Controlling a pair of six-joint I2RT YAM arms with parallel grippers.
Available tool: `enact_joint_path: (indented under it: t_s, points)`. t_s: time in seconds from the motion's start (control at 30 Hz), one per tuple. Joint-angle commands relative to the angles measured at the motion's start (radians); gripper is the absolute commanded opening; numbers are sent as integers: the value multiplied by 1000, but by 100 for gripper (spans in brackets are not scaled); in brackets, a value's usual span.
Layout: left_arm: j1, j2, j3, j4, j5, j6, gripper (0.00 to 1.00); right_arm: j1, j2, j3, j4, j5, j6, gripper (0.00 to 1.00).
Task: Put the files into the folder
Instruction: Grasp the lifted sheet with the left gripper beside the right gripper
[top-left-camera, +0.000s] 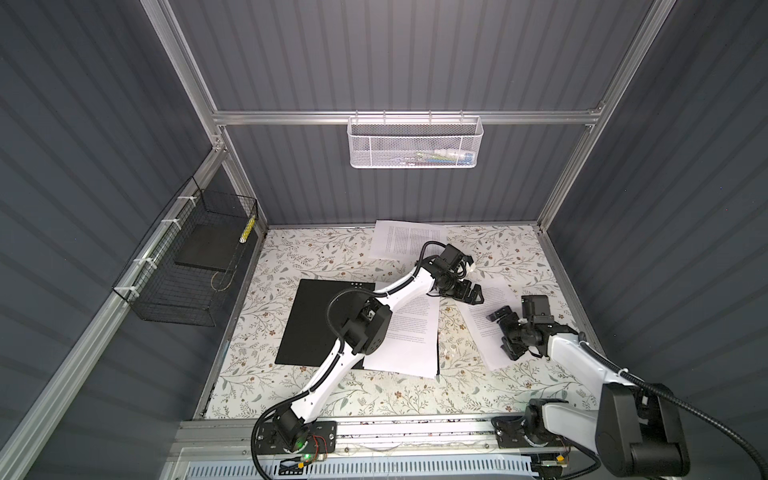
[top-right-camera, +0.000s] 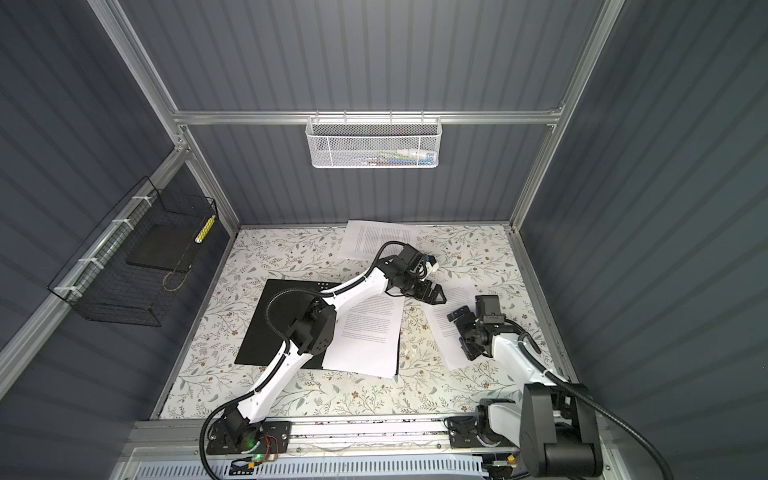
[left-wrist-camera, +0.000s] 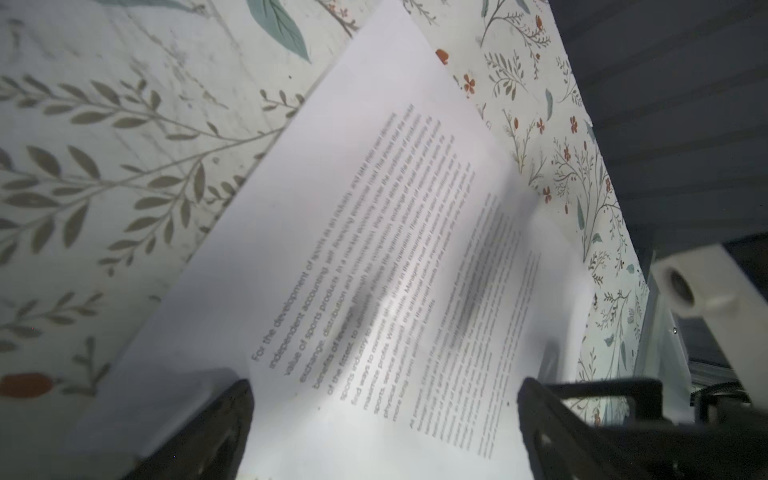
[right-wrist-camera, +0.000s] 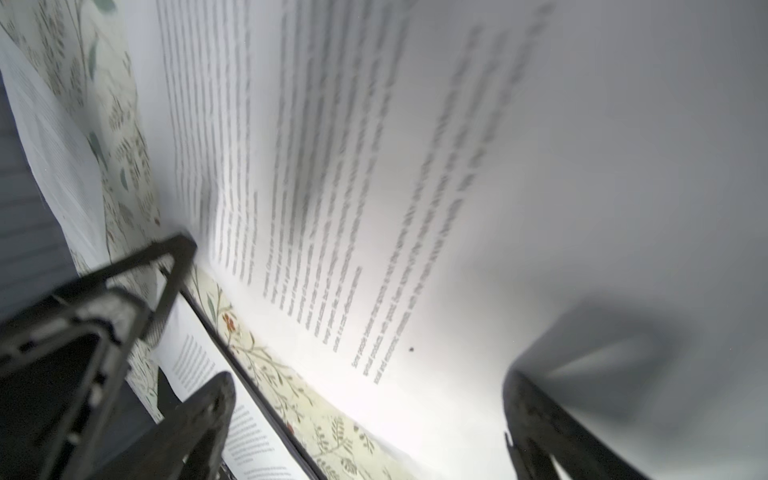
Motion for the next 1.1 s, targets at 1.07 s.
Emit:
enact_joint_path:
  t_s: [1.07]
  points:
    - [-285,-326,-580,265,69,-150,100,-343,599,669,-37,-257,-571,99]
